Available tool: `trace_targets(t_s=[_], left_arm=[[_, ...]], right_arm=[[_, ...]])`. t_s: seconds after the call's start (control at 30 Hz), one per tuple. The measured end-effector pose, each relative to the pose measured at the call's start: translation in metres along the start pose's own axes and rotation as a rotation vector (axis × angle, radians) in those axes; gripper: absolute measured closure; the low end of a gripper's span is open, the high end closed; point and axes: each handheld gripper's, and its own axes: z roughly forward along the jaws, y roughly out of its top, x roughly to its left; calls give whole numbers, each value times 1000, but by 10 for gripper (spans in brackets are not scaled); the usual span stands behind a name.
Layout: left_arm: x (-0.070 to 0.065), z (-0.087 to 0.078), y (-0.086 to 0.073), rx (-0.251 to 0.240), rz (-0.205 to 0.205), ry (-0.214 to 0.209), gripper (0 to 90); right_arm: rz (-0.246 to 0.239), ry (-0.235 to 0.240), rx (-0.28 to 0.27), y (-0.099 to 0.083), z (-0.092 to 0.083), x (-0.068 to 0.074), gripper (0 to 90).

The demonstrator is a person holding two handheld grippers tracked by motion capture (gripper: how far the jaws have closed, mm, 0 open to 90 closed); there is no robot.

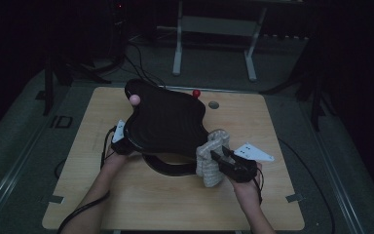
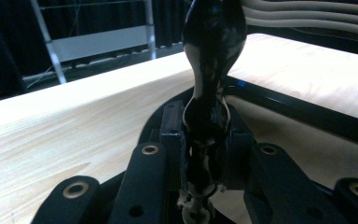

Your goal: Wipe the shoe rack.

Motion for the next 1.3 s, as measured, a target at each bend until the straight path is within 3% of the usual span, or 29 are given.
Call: trace_targets(t_s=[0.4,0.57,0.83,1.03,1.1,1.17,1.23,1.3], left_arm=[[-21,-23,-7,-8,32,-113,750],[-35,-34,-9,-7,55,-183,749],[-46,-42,-14,-26,56,-228,747],[-51,-45,-14,-19,56,-220,745],[-52,-45,-12,-13,35,-215,733],[-53,-49,-9,-23,2,-224,665],[-54,-53,-3,-32,12,-211,599],[-54,-61,6,-51,44,-189,595]], right_arm=[[-1,-43,6,0,-6,-20,701],[1,-56,0,-1,-7,-32,727],[16,-58,-2,-2,-6,-41,755],[16,-62,6,-4,-4,-43,755],[14,-64,7,-4,-4,-43,755],[14,-63,7,-3,-4,-43,755],[14,-61,8,-3,-5,-43,755],[6,-60,8,-2,-6,-43,755]])
